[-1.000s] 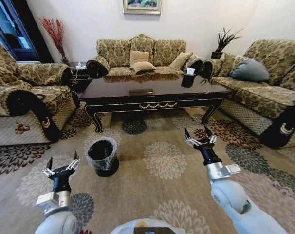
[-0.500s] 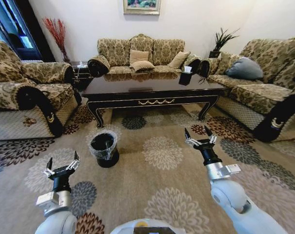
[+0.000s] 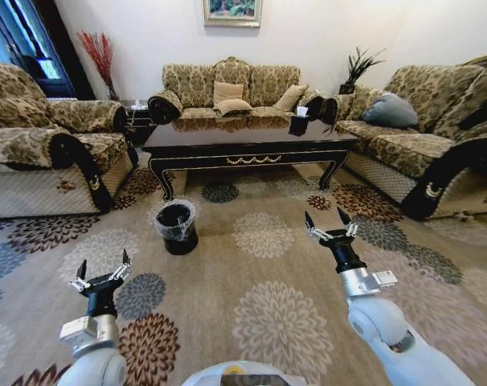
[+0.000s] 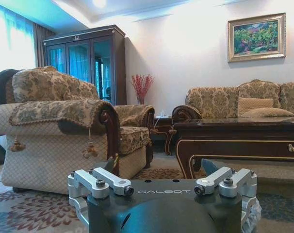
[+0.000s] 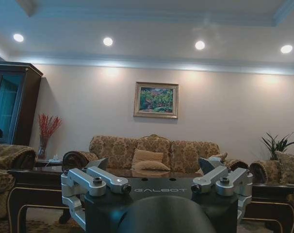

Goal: Move to the front of the table and pick up the trash from the floor, then place it into the trash bin.

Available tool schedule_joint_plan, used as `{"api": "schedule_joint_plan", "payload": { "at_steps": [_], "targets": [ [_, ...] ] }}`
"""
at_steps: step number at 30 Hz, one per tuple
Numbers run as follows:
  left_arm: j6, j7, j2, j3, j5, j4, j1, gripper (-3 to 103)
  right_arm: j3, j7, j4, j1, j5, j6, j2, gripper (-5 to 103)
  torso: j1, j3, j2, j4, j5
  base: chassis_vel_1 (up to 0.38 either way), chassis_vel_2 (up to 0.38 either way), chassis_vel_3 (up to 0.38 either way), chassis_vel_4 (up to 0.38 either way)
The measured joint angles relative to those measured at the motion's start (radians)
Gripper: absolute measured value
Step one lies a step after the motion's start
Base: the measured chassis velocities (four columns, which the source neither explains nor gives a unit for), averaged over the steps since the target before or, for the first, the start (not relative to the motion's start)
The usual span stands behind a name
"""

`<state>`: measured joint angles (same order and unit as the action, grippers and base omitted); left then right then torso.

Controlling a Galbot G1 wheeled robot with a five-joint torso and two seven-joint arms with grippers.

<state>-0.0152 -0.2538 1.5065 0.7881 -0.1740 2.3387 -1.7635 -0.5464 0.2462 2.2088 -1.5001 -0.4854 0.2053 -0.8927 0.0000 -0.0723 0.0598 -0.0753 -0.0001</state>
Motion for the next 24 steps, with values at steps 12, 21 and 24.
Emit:
{"api": "schedule_joint_plan", "payload": {
  "at_steps": [12,21,24],
  "targets": [
    [0.000,0.000,0.000,0.000,0.000,0.000,0.000,100,0.000,0.000,0.000,0.000,0.000,0.000,0.000,100,0.000,0.000,0.000,-0.0001,0.0001,0.196,-0.195,-0.206,0.206],
    [0.000,0.000,0.000,0.000,0.000,0.000,0.000,100,0.000,0.000,0.000,0.000,0.000,0.000,0.000,100,0.000,0.000,0.000,-0.0001,0.0005,0.191,-0.207,-0.198,0.192],
    [0.000,0.000,0.000,0.000,0.000,0.000,0.000,100,0.000,0.000,0.000,0.000,0.000,0.000,0.000,100,0.000,0.000,0.000,-0.0001,0.0000,0.178,-0.186,-0.182,0.182]
  ]
}}
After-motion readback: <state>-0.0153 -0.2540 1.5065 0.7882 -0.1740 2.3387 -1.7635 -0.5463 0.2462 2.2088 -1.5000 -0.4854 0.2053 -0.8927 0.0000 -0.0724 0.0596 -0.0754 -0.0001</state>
